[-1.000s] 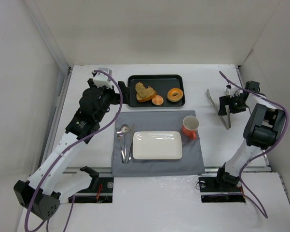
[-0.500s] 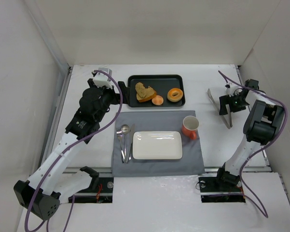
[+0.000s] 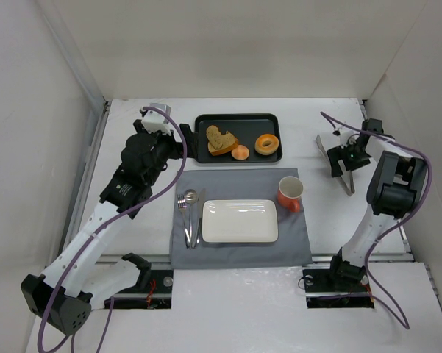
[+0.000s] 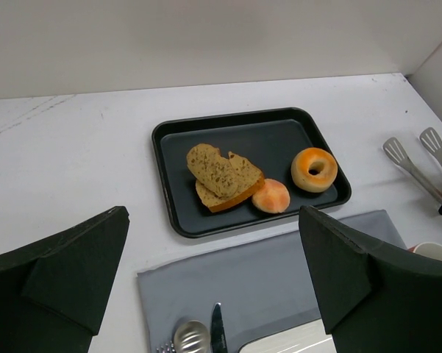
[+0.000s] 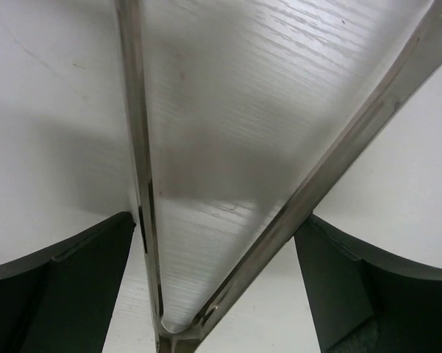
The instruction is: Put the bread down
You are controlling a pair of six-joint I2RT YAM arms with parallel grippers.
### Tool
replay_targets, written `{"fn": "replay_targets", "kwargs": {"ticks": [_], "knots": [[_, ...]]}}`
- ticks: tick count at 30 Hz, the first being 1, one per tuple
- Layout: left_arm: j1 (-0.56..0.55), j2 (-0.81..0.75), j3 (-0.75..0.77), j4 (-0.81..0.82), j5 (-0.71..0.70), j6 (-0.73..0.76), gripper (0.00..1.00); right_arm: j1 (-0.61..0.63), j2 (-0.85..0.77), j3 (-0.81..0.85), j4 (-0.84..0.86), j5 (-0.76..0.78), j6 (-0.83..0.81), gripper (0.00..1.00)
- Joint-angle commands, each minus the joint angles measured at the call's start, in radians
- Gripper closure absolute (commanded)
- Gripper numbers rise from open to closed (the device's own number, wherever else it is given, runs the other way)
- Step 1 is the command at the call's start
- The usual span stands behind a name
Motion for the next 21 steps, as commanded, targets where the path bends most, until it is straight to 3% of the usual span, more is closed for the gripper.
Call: {"fn": "replay_targets", "kwargs": {"ticks": [1,15,18,21], "knots": [[-0.007,-0.016,0.041,0.039,-0.011,-0.007,0.0,0.031,0.021,0.038,0.002,0.035,-0.018,0.06],[-0.007,-0.016,0.032,0.039,-0.02,-0.007,0.0,0.031,0.05,0.079,-0.018,0.073,-0.018,0.1],[-0.007,-0.025,0.032,0.039,-0.02,-0.007,0.0,0.031,0.05,0.08,-0.028,0.073,-0.018,0.14],[-0.007,-0.025,0.032,0.039,-0.02,-0.007,0.0,0.031,0.059,0.09,-0.048,0.073,-0.018,0.25]]}}
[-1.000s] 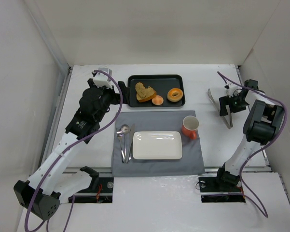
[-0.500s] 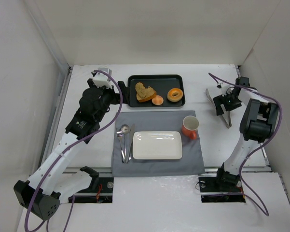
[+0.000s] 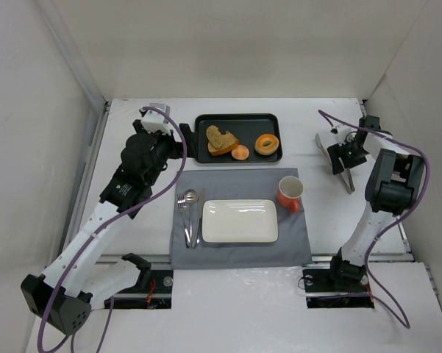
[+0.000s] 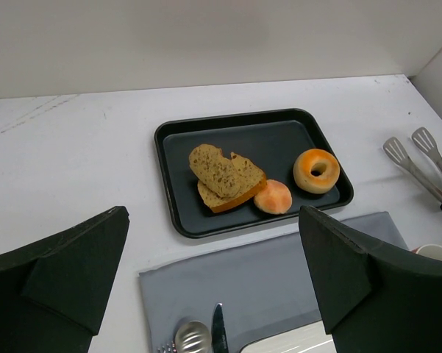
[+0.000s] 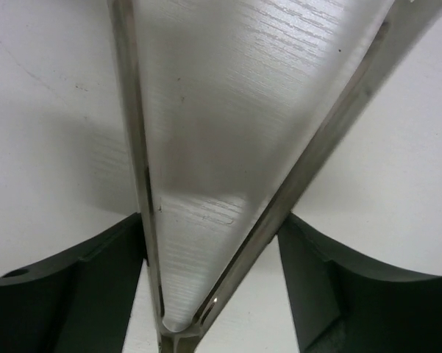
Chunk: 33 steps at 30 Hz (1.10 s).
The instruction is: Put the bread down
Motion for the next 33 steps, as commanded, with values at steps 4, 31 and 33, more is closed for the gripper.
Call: {"fn": "replay_targets", "kwargs": {"ticks": [4,31,33], "knots": [[-0.007,-0.025,0.032,0.039,-0.019,-0.007,0.0,0.001,0.032,0.041,-0.028,0.019,-0.013,0.44],[-0.007,-0.025,0.032,0.048,-0.028,-0.007,0.0,0.068,-0.499,0.147,-0.219,-0.53,0.163,0.5],[-0.007,-0.025,0.032,0.048,-0.028,-0.007,0.0,0.142,-0.499,0.176,-0.252,-0.565,0.173,0.5]]}}
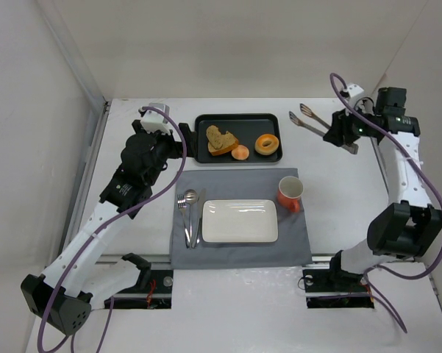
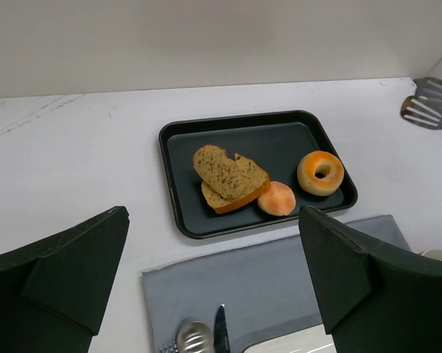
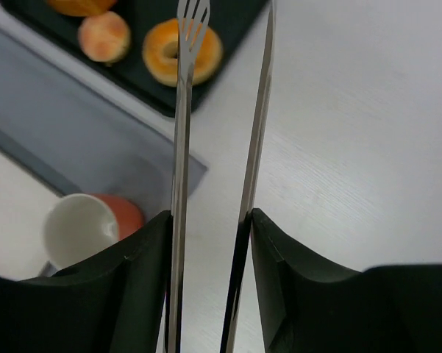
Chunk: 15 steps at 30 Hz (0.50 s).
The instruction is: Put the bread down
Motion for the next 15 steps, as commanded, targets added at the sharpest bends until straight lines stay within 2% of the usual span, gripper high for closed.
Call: {"fn": "replay_targets", "kwargs": {"ticks": [1,2,6,15], "knots": [[-0.007,-0.025,0.032,0.048,-0.012,-0.007,0.0,0.109,-0.022,0.064,-0.082,-0.132,0.047,0.5],[-0.007,-0.025,0.032,0.048,-0.012,-0.007,0.0,0.165,-0.022,0.064,-0.082,-0.145,0.057,0.5],[-0.007,-0.025,0.032,0.048,-0.021,-0.007,0.0,0.265,0.041,0.073,-0.082,-0.168,0.094,0.5],[-0.007,-0.025,0.023,0.048,-0.03,0.003,0.0,0.324,0.182,0.085,-0.082,-0.23,0.113,0.51]]}}
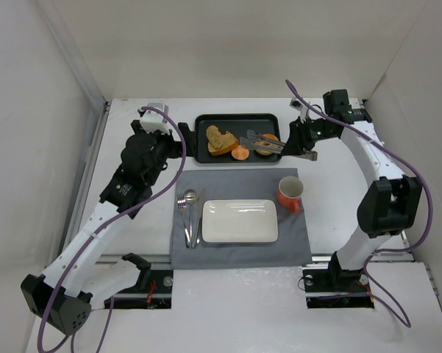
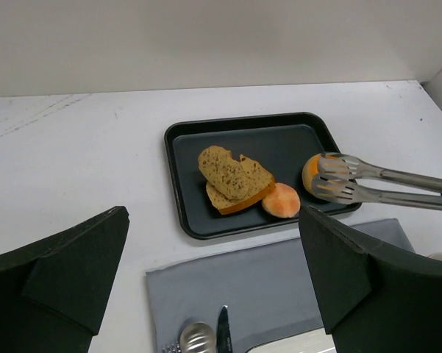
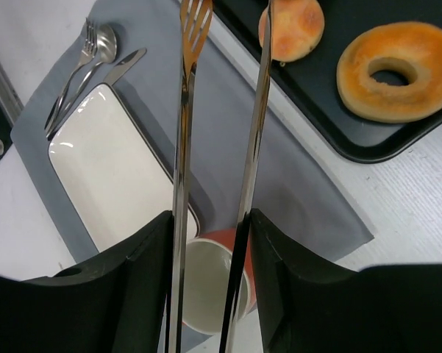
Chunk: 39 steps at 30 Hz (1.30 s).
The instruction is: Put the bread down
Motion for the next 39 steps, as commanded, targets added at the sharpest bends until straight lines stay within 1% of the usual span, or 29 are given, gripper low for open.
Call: {"fn": "replay_targets", "kwargs": {"ticks": [1,7,9,14,19,22,34,39], "knots": [[-0.007,-0.025,0.023,0.048,-0.011,0.002,0.0,0.012,0.018,0.057,-0.004,-0.069,0.017,0.51],[-0.007,-0.025,0.023,0.048,-0.011,0.002,0.0,0.024,0.078,0.066,-0.004,-0.087,0.026,0.51],[-0.007,-0.025,0.023,0.048,-0.011,0.002,0.0,0.034,0.089,0.066,0.019,-0.087,0.039,0.51],[-0.007,-0.025,0.023,0.048,-0.011,0.002,0.0,0.034,0.11,0.076,0.04,-0.057,0.048,0.51],[-0.007,-0.025,0.023,0.048,-0.011,0.002,0.0,0.034,0.12,0.076,0.077,0.035,0.066,0.51],[-0.007,-0.025,0.023,0.048,-0.011,0.002,0.0,0.034,0.129,0.076,0.088,0.064,0.075,0.51],[-0.007,-0.025,0.023,0.048,-0.011,0.002,0.0,0.074,0.179,0.117,0.088,0.12,0.094,0.5],[-0.007,-0.025,0.023,0.048,-0.011,0.002,0.0,0.093,0.189,0.126,0.088,0.129,0.094,0.47]]}}
